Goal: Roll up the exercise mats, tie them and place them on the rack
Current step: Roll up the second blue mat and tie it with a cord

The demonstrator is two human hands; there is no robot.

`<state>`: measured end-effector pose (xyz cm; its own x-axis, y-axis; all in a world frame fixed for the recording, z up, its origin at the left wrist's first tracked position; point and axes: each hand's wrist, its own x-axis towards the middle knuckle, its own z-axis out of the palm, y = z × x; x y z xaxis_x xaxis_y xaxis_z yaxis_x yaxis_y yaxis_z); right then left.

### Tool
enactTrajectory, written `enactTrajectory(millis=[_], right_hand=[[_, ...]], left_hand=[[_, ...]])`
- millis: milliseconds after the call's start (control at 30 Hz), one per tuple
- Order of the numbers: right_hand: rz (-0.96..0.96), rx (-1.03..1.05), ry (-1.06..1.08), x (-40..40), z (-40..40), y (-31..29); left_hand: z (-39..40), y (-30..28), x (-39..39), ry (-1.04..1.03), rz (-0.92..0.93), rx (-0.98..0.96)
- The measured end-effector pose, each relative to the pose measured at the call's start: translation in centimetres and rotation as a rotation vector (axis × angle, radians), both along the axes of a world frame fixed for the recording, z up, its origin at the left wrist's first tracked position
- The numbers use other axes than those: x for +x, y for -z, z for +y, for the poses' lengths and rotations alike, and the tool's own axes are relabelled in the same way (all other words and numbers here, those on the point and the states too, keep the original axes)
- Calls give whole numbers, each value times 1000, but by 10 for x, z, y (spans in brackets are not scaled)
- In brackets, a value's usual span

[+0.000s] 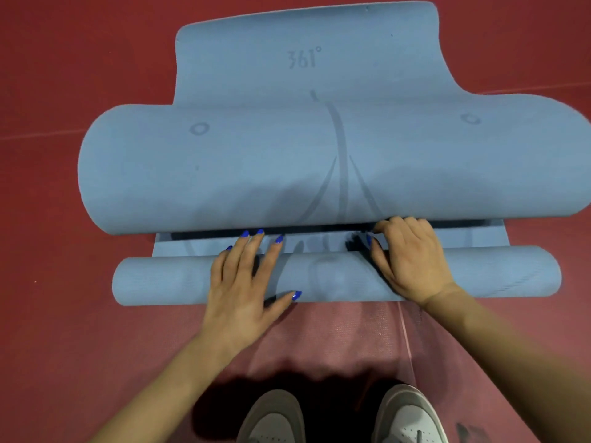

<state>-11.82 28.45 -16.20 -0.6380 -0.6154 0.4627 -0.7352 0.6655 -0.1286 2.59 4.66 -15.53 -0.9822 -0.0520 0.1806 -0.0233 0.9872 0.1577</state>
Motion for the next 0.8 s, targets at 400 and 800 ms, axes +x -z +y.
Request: enactTrajectory(millis=[400,800], right_hand=[[-122,120,137,-29,-14,-10],[62,67,134,-2,-8,-14]], left_hand=[[-7,4,-30,91,-174,-211],[-19,-2,-55,106,-253,-225]])
